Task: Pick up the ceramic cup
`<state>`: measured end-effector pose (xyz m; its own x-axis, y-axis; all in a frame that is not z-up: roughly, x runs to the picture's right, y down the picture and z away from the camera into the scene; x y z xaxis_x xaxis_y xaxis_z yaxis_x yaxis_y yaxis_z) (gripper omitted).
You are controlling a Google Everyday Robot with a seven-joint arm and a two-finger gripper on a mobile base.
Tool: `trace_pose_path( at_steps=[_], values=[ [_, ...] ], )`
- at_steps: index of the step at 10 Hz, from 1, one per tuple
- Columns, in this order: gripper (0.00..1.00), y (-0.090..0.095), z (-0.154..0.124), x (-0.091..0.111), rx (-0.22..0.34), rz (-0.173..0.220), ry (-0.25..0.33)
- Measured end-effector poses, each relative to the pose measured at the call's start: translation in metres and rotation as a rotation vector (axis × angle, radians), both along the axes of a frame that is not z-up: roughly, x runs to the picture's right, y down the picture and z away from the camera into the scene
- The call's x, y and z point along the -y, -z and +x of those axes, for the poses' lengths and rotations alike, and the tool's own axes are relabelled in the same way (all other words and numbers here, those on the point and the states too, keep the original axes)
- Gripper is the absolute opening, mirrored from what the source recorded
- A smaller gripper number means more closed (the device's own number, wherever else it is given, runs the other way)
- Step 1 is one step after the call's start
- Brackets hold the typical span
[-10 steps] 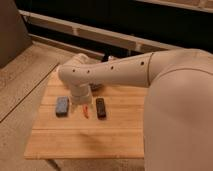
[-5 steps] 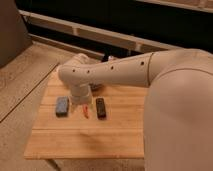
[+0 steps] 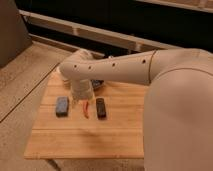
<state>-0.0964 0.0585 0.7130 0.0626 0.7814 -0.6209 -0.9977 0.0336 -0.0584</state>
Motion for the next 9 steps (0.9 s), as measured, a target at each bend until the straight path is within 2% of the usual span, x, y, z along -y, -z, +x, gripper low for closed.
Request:
trace_pose_path(
  at_steps=[1, 3, 6, 9],
  values=[
    [0.65, -0.006, 0.008, 0.022, -0.003, 0.014, 0.001],
    [0.65, -0.020, 0.029, 0.081, -0.016, 0.051, -0.006],
    [0.65, -0.021, 0.044, 0.147, -0.038, 0.083, -0.011],
    [0.65, -0.021, 0.050, 0.158, -0.049, 0.091, -0.009]
  ],
)
